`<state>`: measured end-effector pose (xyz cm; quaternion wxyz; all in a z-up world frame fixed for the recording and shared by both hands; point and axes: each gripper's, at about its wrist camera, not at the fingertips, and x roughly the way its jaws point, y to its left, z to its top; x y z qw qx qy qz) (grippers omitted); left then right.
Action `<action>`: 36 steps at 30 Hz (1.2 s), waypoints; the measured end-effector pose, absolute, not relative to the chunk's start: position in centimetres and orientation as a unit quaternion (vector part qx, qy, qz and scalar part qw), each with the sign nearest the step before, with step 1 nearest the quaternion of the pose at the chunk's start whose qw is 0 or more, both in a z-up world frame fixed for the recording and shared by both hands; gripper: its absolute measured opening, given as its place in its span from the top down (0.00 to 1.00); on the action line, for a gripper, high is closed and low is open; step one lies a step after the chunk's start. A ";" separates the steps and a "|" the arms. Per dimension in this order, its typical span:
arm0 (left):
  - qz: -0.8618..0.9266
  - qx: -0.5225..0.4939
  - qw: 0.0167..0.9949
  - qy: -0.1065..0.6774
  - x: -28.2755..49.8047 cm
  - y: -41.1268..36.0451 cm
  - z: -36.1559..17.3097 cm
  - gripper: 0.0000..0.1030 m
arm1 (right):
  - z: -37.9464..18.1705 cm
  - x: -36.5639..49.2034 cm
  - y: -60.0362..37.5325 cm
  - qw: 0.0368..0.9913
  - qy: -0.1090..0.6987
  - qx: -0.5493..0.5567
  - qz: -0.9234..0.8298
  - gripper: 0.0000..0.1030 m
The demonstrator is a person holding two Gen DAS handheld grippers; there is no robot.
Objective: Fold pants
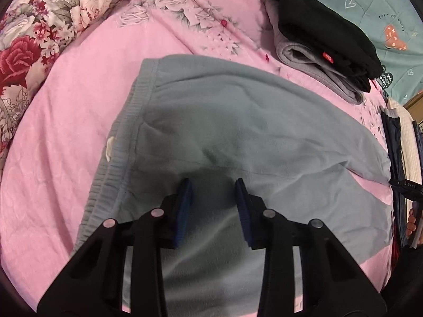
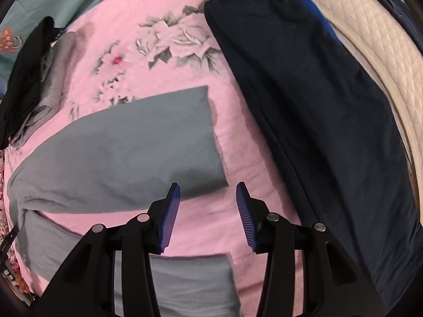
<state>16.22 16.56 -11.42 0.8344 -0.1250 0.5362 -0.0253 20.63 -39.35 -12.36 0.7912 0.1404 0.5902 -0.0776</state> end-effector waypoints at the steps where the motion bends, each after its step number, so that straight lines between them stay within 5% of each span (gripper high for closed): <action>1: -0.023 -0.126 0.835 0.536 16.4 16.6 -11.4 0.66 | -12.6 20.8 -39.5 0.791 0.591 0.142 -0.075 0.57; 3: -0.019 -0.127 0.837 0.533 16.8 16.8 -11.5 0.66 | -13.1 20.9 -39.7 0.791 0.588 0.156 -0.067 0.61; 4: -0.015 -0.123 0.840 0.529 17.1 16.7 -11.6 0.66 | -13.1 20.9 -39.6 0.796 0.582 0.153 -0.067 0.72; 5: -0.011 -0.120 0.842 0.525 17.3 16.7 -11.6 0.67 | -13.2 21.1 -39.4 0.796 0.582 0.158 -0.051 0.94; 16: -0.019 -0.109 0.839 0.532 17.1 17.6 -9.9 0.70 | -13.1 22.6 -39.0 0.808 0.571 0.103 -0.105 0.92; 17: -0.022 -0.096 0.846 0.524 16.9 17.9 -8.8 0.66 | -12.9 22.6 -38.6 0.804 0.578 0.084 -0.108 0.79; 18: -0.019 -0.078 0.854 0.514 16.8 18.3 -7.6 0.50 | -12.4 22.4 -38.4 0.801 0.583 0.074 -0.114 0.68; 20: -0.014 -0.039 0.873 0.485 17.4 19.2 -5.1 0.16 | -10.6 21.1 -38.2 0.817 0.561 0.071 -0.115 0.66; 21: -0.021 -0.020 0.878 0.478 18.1 19.4 -4.4 0.13 | -9.3 20.1 -37.8 0.828 0.546 0.075 -0.106 0.60; 34: -0.206 0.102 0.818 0.527 27.5 18.7 -11.0 0.16 | -7.5 6.5 -30.9 0.846 0.521 0.117 -0.005 0.54; 35: -0.198 0.112 0.825 0.518 27.3 18.6 -11.1 0.27 | -7.5 5.7 -30.8 0.844 0.524 0.117 -0.009 0.54; 36: -0.196 0.111 0.832 0.507 27.3 18.8 -10.9 0.59 | -7.4 5.2 -30.7 0.842 0.526 0.116 -0.013 0.54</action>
